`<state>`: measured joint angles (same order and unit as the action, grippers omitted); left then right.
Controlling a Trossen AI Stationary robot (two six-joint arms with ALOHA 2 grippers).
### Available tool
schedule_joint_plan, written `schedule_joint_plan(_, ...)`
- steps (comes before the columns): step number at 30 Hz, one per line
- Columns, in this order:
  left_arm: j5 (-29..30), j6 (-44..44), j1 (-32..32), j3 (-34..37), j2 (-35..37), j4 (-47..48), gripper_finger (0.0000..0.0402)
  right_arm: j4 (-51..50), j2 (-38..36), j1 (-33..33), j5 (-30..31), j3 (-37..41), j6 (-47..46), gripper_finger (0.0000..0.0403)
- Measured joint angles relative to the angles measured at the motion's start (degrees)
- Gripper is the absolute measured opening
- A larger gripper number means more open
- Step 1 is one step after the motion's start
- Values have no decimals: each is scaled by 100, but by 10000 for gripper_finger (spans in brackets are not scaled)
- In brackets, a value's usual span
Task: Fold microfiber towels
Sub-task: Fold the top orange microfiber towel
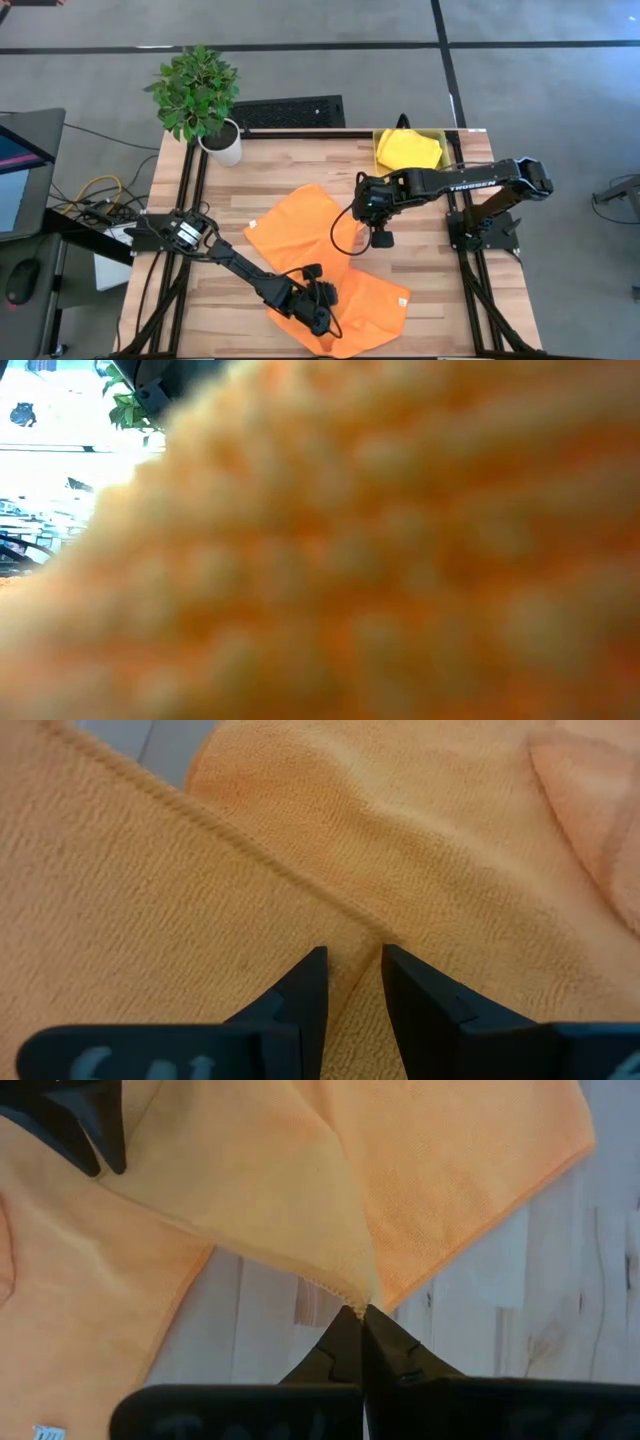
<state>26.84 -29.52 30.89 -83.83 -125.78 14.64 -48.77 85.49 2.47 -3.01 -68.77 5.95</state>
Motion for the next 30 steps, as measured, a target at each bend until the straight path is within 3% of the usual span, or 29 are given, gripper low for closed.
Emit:
schedule_joint_plan(24, -264, 530, -4, 4, 2, -81, 90, 6, 0, 1, -1, 0, 1, 8)
schedule_joint_plan(30, -141, -134, -103, -7, 33, 361, 78, 17, 0, -1, -2, 0, -47, 8)
